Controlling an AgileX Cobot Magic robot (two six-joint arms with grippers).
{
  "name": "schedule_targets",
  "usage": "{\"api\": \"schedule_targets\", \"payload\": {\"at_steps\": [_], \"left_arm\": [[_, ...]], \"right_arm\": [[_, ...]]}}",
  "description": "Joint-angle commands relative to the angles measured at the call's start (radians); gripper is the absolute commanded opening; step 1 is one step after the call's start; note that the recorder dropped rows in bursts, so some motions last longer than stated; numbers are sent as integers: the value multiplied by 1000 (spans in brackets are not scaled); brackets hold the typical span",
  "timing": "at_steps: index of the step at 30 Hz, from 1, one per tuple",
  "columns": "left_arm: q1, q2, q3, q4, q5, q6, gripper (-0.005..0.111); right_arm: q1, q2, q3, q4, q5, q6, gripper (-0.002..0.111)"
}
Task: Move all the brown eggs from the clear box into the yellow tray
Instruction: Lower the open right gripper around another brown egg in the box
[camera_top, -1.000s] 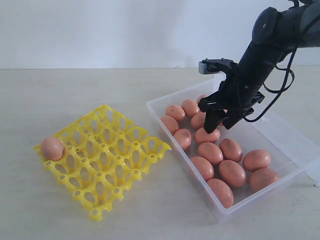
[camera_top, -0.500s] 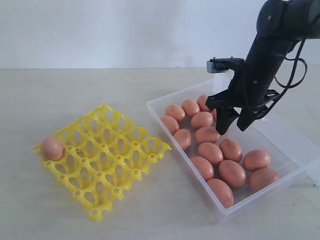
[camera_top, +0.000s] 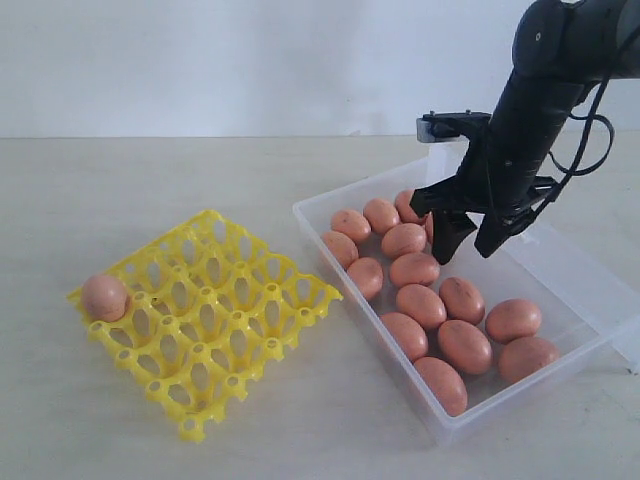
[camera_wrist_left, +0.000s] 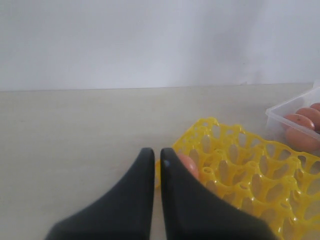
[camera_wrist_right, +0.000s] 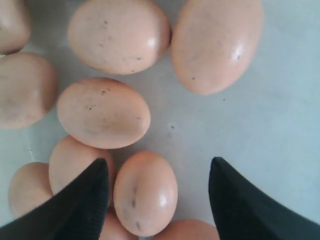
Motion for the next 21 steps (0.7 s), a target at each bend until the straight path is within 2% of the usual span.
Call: {"api": "schedule_targets", "payload": {"at_steps": [1,21], "left_arm": [[2,-3,3,-1,-7,-2,4],[2,-3,3,-1,-7,-2,4]], "right_arm": [[-9,31,-2,33,25,5,52],[-9,53,-2,40,54,5,52]]}}
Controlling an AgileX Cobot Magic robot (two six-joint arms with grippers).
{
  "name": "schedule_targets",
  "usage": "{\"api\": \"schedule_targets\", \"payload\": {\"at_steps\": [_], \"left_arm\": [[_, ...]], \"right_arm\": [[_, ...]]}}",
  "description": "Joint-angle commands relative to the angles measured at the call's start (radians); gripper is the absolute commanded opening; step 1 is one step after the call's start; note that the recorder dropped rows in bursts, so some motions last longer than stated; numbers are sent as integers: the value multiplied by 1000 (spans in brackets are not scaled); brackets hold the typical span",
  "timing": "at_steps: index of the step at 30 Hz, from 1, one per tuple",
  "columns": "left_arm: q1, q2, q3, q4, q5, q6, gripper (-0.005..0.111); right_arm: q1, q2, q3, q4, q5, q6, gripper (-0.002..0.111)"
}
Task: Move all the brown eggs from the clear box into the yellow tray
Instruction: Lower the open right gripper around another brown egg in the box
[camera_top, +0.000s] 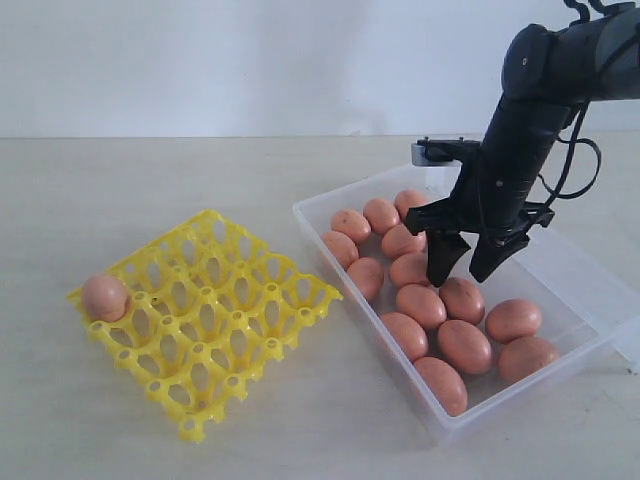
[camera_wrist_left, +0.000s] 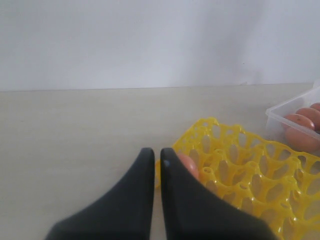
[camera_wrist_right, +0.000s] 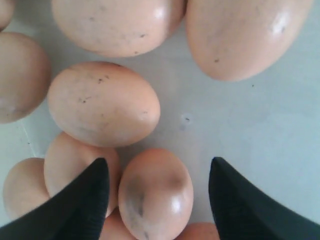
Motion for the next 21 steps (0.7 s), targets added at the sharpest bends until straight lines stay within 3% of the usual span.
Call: {"api": "schedule_targets", "payload": {"at_steps": [1,11,17,21], "left_arm": [[2,-3,3,-1,-7,-2,4],[2,-3,3,-1,-7,-2,4],[2,-3,3,-1,-7,-2,4],[2,-3,3,-1,-7,-2,4]], "right_arm": [[-9,-4,-2,2,14,2,52],[-9,77,-2,30,65,4,51],[-9,85,-2,30,65,9,17],[-9,85,-2,30,61,-17,8]]}}
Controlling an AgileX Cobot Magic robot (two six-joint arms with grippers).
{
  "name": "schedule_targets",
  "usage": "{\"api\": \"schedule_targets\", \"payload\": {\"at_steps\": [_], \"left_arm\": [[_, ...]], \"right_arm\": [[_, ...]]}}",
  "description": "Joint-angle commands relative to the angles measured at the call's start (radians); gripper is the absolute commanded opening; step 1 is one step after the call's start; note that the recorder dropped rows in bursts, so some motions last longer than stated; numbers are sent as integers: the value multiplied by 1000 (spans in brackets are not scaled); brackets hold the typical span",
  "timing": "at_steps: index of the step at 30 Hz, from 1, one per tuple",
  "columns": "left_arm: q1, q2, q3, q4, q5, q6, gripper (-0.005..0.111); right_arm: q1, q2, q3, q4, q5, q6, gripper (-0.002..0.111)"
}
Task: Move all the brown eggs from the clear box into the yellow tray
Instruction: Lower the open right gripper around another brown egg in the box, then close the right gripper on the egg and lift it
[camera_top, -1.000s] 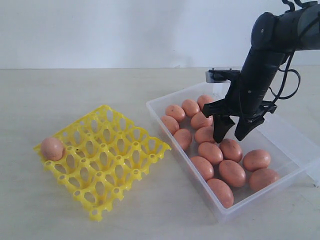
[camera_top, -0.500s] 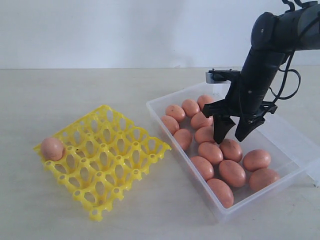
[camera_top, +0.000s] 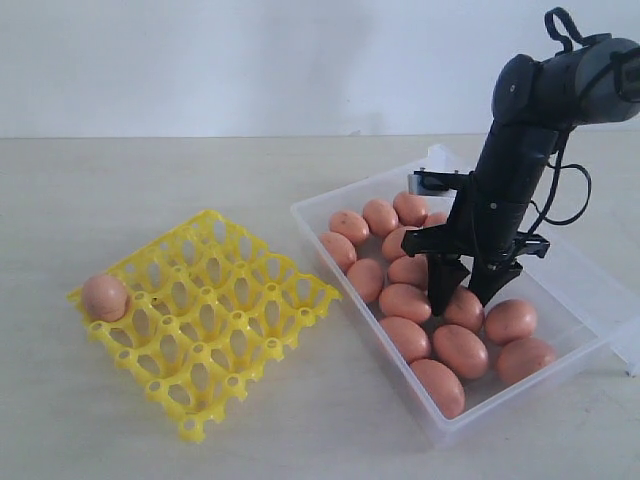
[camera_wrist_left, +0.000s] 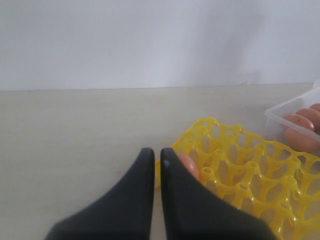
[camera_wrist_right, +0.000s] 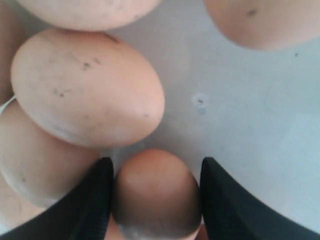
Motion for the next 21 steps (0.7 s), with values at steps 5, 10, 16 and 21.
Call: {"api": "schedule_targets", "payload": {"at_steps": [5,10,16,21], "left_arm": [[2,-3,3,-1,-7,-2,4],[2,-3,3,-1,-7,-2,4],[2,-3,3,-1,-7,-2,4],[2,-3,3,-1,-7,-2,4]], "right_arm": [[-6,9,0,-10,-11,-50,0],[-6,-37,0,-10,-31,-60,0],[-6,-170,0,-14,-103,-60,0],[-6,-318,0,25,-144,-60,0]]}}
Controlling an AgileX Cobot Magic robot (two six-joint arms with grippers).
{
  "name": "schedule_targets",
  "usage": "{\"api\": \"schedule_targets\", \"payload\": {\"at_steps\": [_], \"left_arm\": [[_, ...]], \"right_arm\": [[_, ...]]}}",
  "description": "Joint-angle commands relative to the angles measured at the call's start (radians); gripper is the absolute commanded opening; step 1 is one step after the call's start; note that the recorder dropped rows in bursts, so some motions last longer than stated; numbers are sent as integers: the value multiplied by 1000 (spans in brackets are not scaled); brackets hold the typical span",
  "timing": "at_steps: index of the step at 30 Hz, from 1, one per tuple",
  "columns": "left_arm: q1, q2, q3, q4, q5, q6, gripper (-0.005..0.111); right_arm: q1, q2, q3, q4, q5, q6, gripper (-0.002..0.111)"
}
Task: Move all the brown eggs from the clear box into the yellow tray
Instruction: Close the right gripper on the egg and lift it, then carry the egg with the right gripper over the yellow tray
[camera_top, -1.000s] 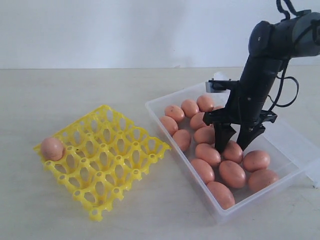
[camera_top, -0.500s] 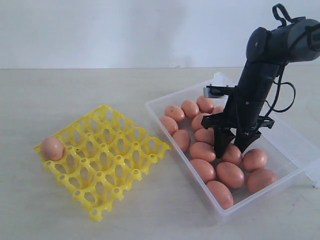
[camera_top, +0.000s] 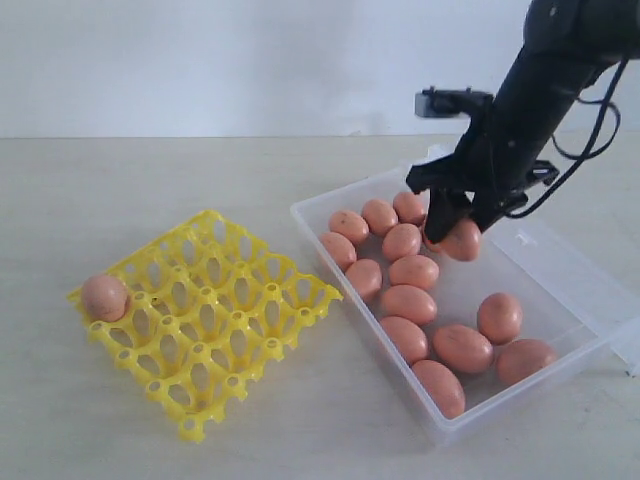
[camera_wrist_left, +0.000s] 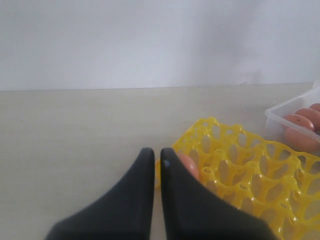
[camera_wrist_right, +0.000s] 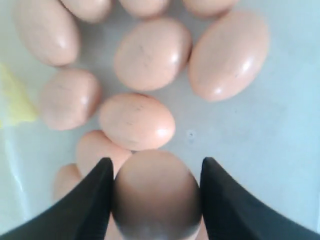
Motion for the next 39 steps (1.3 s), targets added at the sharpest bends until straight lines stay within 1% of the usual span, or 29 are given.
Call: {"api": "schedule_targets", "payload": {"at_steps": [1,5,8,11,14,15,16,17,18,19,20,21,22,23,24,25,26,27,28,30,32,36,39], "left_arm": [[2,-3,3,-1,-7,-2,4],[2,-3,3,-1,-7,-2,4],[2,-3,3,-1,-7,-2,4],[2,-3,3,-1,-7,-2,4],[2,-3,3,-1,-7,-2,4],[2,-3,3,-1,-7,-2,4],[2,-3,3,-1,-7,-2,4],[2,-3,3,-1,-7,-2,4],[2,-3,3,-1,-7,-2,4],[2,-3,3,-1,-7,-2,4],[2,-3,3,-1,-7,-2,4],[2,-3,3,-1,-7,-2,4],[2,-3,3,-1,-7,-2,4],[2,-3,3,-1,-7,-2,4],[2,-3,3,-1,-7,-2,4],[2,-3,3,-1,-7,-2,4],[2,-3,3,-1,-7,-2,4],[2,-3,3,-1,-7,-2,4],[2,-3,3,-1,-7,-2,4],[2,-3,3,-1,-7,-2,4],[2,-3,3,-1,-7,-2,4],[2,-3,3,-1,-7,-2,4],[2,-3,3,-1,-7,-2,4]], "right_arm": [[-5,-138,-2,52,-35,-19,0],[-3,-240,1,149,-98,-89,0],[18,-338,73,241,-259,-159,0],[79,-452,244,309,-538,-232,0],[185,-565,461,340,-899,-257,0],[274,-620,607,340,-1145,-248,0],[318,-634,657,340,-1229,-237,0],[396,-646,760,348,-1395,-152,0],[423,-644,792,348,-1463,-78,0],[478,-624,848,346,-1586,129,0],[495,-612,860,343,-1626,226,0],[514,-574,860,268,-1715,476,0],[516,-555,858,199,-1762,587,0],[513,-500,843,-15,-1933,870,0],[512,-445,816,-149,-2090,1042,0],[512,-394,787,-250,-2205,1141,0],[512,-342,735,-346,-2276,1250,0],[512,-293,683,-447,-2295,1323,0],[512,-240,621,-560,-2292,1347,0],[512,-144,514,-690,-2271,1347,0],[512,-52,426,-701,-2234,1333,0],[514,43,342,-723,-2100,1325,0],[514,95,301,-787,-2085,1325,0]]}}
